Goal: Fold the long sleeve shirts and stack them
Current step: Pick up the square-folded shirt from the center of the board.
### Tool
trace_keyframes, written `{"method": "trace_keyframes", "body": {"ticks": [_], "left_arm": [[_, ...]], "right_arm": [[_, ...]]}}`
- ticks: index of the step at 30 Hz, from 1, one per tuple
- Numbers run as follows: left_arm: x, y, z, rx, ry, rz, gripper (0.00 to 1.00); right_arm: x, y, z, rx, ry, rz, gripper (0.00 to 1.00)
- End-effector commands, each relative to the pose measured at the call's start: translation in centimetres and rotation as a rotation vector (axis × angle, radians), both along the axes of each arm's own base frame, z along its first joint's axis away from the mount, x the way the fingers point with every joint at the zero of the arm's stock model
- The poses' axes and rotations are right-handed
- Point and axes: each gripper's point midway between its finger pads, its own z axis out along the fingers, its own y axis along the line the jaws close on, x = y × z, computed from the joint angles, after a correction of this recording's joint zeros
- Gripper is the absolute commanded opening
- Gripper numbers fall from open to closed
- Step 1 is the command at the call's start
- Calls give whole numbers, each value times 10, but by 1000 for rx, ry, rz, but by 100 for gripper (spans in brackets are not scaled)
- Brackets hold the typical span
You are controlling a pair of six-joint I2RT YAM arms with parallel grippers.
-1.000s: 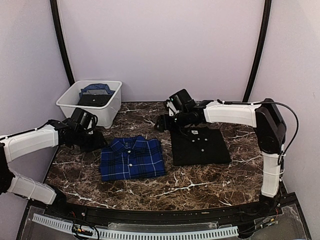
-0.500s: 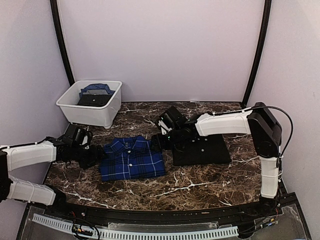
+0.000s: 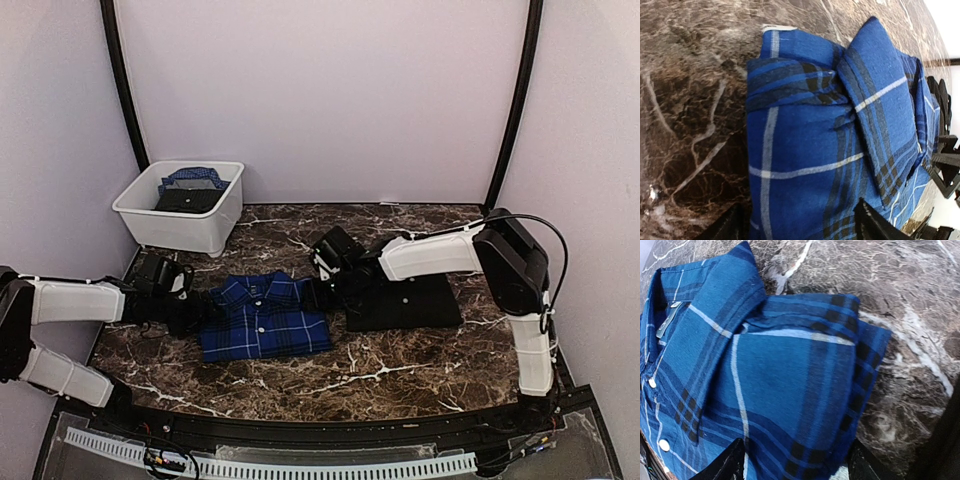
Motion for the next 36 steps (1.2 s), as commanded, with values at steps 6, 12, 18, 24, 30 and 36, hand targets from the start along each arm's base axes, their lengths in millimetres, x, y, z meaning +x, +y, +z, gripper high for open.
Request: {"method": "trace_keyframes", "body": {"ticks": [6,12,18,24,30,36], "left_arm": [[-11,-15,-10,-80,79,-41,41],[-1,-23,17,-92,42,-70,13],[11,-34,49,-112,-11,-122,0],[22,-48,87,-140,-85,-162,0],[32,-72,117,-154,-142,-215,0],[47,-113,128,-169,-177,-268,0]], "right_arm": [[-9,20,-7,16,21,22,45],[0,31,16,30,-9,28,9],[9,38,49,39,-56,38,0],[20,32,83,22,-131,33,0],[32,7,104,-6,-169,12,0],[48,-51,119,-63,-219,-85,0]]}}
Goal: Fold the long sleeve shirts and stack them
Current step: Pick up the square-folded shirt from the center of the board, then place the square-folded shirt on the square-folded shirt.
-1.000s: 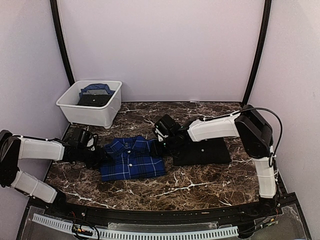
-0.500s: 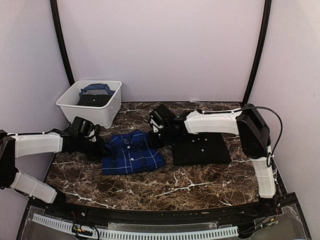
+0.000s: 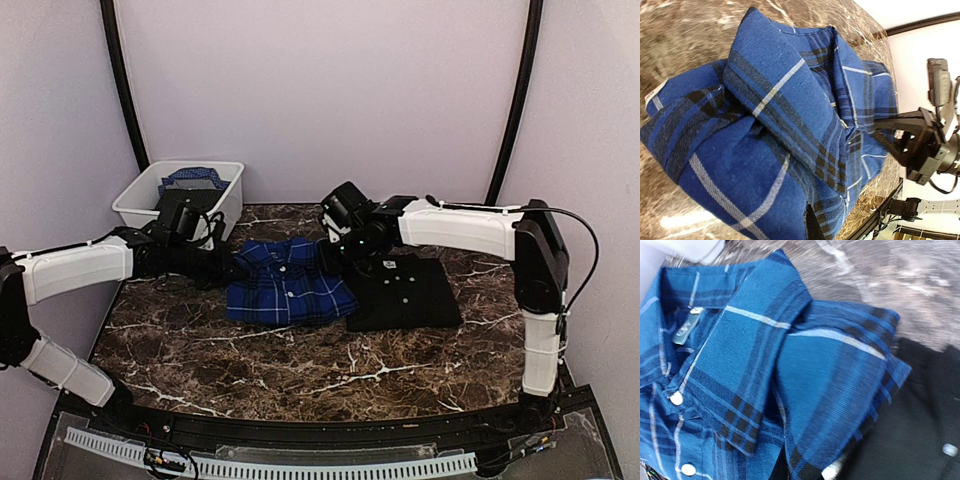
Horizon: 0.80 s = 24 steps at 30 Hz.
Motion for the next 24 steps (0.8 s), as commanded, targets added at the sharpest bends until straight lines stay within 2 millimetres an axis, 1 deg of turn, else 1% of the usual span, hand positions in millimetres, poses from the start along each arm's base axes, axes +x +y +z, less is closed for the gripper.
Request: {"method": "trace_keyframes", "body": {"ticks": [1,2,3,4,5,6,7,8,9,10,11,12,13,14,15,16,17,18,19,20,21,22,23,24], "left_arm": [[17,-38,17,-37,-53,-48,0],[20,-50,27,-53,-73,-68,0],[24,-58,23,-55,-64,-75,0],[28,-71,36,-74,-89,-94,0],[32,-80,31,-72,-77,-100,0],[35,-94,43,-90,-99,-121,0],[40,-102,35,-83,-85,-129,0],[42,-117,47,-100,-111,-152,0],[46,-126,36,-87,-92,-159,0],[49,-141,35,-91,-91,-177,0],[47,-152,33,-93,-88,-192,0],[53,-164,33,-101,-91,-197,0],[50,-175,31,-102,-91,-213,0],[56,-187,30,-103,-96,-217,0],[53,-198,31,-105,-102,-234,0],[58,-209,30,-103,-109,-233,0],[54,-219,30,-104,-114,-246,0],[59,-227,27,-104,-118,-240,0],[56,-235,26,-105,-117,-246,0],[60,-241,22,-110,-115,-240,0],[59,-248,24,-120,-119,-244,0],[60,-253,16,-117,-106,-239,0],[59,-260,18,-125,-113,-245,0],[60,-263,10,-117,-106,-242,0]], "right_arm": [[17,-45,40,8,-92,-76,0],[19,-56,41,-3,-99,-95,0],[20,-67,42,-11,-105,-113,0],[23,-82,41,-27,-107,-138,0],[24,-90,44,-32,-117,-151,0],[25,-105,42,-44,-116,-176,0],[27,-115,42,-45,-119,-192,0],[27,-127,41,-49,-119,-208,0],[28,-138,42,-51,-123,-225,0],[28,-149,41,-60,-124,-242,0],[28,-160,40,-69,-126,-260,0],[28,-172,39,-78,-130,-279,0],[27,-182,40,-85,-137,-294,0],[27,-193,38,-97,-138,-314,0],[26,-204,36,-108,-137,-331,0],[25,-214,33,-115,-134,-346,0],[25,-223,31,-119,-133,-363,0],[23,-231,28,-123,-129,-374,0],[24,-239,26,-122,-128,-388,0],[23,-245,24,-122,-124,-396,0],[23,-251,22,-121,-123,-405,0],[23,-256,21,-122,-121,-412,0],[23,-260,18,-122,-118,-414,0],[24,-262,17,-117,-116,-415,0]]}}
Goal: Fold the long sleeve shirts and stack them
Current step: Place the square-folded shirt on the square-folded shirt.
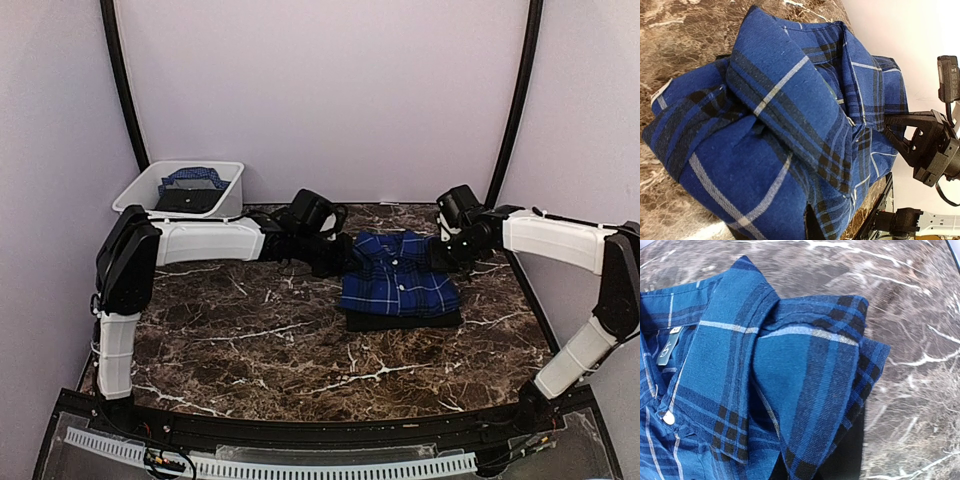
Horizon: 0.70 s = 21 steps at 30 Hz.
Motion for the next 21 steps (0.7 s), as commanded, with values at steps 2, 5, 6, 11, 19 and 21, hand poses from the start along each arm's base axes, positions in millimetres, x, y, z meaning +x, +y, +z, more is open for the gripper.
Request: {"method": "trace_keyframes", "body": {"ticks": [2,5,6,11,19,21], "left_arm": [[6,-30,17,-60,-45,8,0],[8,-38,9,-46,-46,18,0],[9,-38,7,-43,-45,22,0],[12,-36,-9,-19,-28,49,0],[5,-26,-36,29,28,72,0],[2,-23,-41,49,39,76,0]], "right_arm": [[13,-12,10,33,-70,-7,0],[17,-17,6,30,-66,-11,0],[18,-18,4,29,-62,-12,0],[24,-24,-8,34,-36,-6,0],[24,-38,-28,10,15,-17,15],[26,-47,-26,-4,12,-39,20]]}}
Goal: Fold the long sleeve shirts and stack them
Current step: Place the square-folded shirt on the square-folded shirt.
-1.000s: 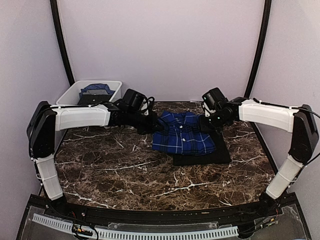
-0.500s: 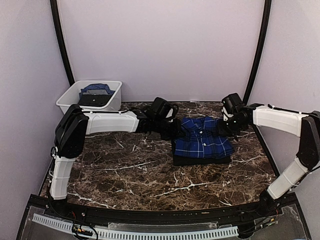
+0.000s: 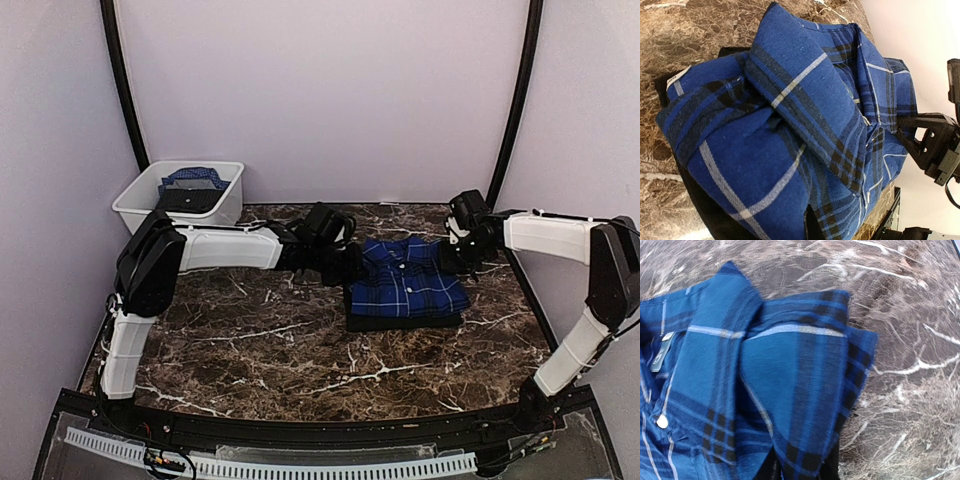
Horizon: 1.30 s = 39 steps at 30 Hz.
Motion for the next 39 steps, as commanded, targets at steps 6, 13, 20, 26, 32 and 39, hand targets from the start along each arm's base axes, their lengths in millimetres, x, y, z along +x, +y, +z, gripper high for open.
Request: {"method": "trace_keyframes", "body": {"ticks": [6,13,20,26,32,39], "left_arm": [[-10,4,-4,31,11,6,0],[-14,13,-15,71,23,21,0],[-15,25,-33,119,30,45,0],[-11,28,-37,132,12,59,3],[-9,30,-45,142,18,62,7],[-2,29,-14,118,-50,62,30]], "right_arm": [[12,-27,22,-54,-56,-59,44],[13,-13,64,-1,-132,-36,47],[7,14,42,35,-103,16,52],[8,6,-10,80,-14,-30,48],[-2,3,-35,90,39,-46,47],[0,-6,7,61,-36,-64,54]]}}
